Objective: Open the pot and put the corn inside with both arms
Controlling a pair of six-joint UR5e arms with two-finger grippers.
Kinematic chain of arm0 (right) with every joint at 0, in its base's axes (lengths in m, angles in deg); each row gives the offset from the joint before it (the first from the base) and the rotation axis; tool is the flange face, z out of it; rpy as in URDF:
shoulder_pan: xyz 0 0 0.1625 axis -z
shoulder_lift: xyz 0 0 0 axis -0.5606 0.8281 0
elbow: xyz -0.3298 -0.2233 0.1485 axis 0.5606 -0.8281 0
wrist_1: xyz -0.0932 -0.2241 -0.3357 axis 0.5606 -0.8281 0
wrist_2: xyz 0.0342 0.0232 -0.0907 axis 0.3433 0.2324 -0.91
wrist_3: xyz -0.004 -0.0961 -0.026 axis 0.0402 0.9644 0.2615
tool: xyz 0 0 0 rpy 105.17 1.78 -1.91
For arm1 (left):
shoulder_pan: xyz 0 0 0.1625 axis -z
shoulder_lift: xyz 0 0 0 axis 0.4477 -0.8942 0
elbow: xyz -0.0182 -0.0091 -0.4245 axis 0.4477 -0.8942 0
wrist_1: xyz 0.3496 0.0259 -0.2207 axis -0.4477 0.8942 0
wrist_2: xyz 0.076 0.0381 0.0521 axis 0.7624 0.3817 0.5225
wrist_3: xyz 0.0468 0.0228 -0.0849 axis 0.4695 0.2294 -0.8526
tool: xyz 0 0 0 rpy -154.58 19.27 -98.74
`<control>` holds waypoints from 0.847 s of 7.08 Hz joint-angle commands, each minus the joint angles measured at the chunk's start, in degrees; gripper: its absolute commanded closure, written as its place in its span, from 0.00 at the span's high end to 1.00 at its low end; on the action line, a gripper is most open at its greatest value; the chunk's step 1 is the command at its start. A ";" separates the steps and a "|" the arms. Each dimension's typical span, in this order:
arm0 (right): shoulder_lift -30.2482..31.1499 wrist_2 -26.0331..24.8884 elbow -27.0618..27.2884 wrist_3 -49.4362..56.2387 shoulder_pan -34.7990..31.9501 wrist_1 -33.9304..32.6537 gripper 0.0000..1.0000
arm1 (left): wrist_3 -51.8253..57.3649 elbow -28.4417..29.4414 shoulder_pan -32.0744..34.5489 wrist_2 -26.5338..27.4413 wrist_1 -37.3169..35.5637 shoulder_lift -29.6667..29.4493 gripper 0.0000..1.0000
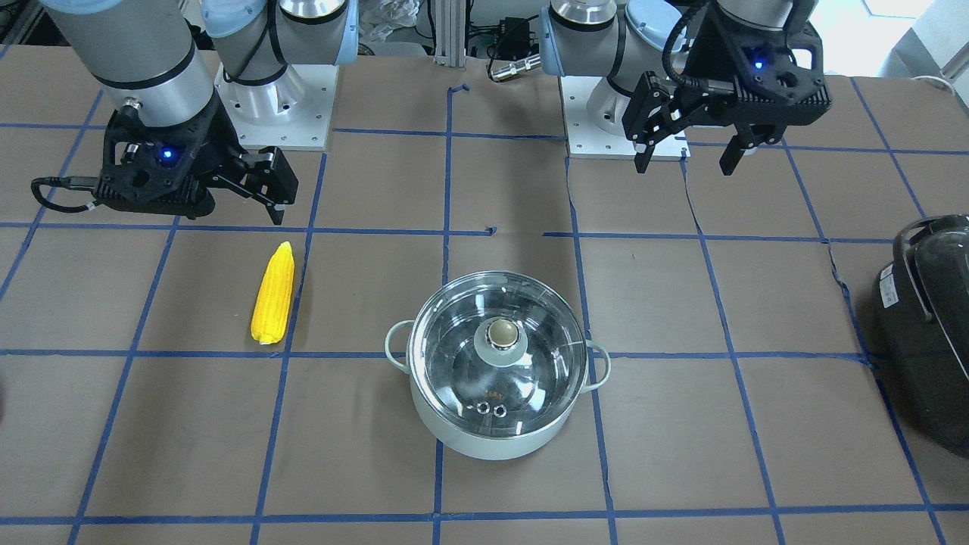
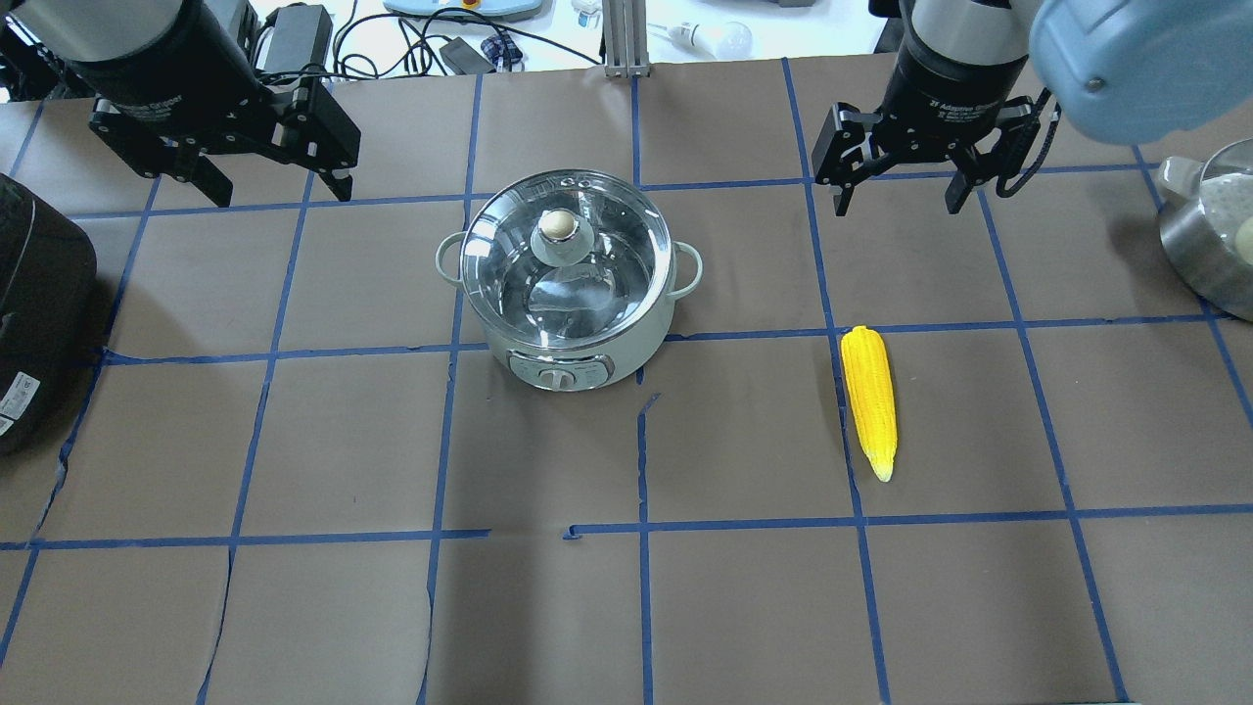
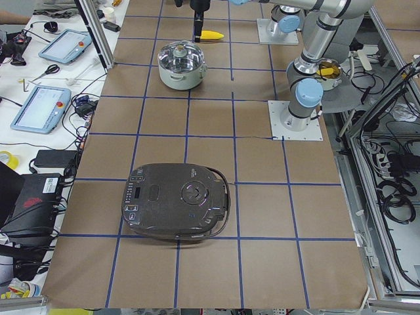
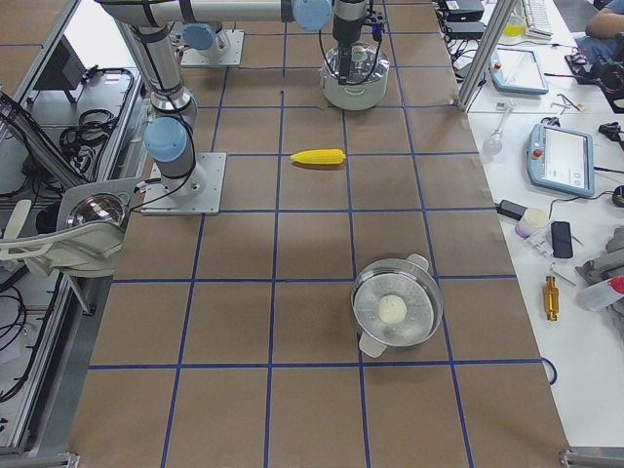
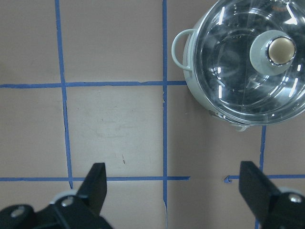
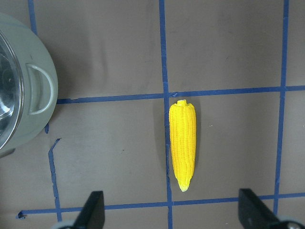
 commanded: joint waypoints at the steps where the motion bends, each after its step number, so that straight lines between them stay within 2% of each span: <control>1: 0.03 -1.14 0.01 0.00 0.05 0.17 1.00 | 0.00 -0.24 0.05 -0.08 0.00 0.03 1.00; 6: 0.03 -1.59 0.09 -0.09 -0.04 -0.09 1.00 | 0.00 -0.50 0.40 0.27 -0.52 0.11 1.00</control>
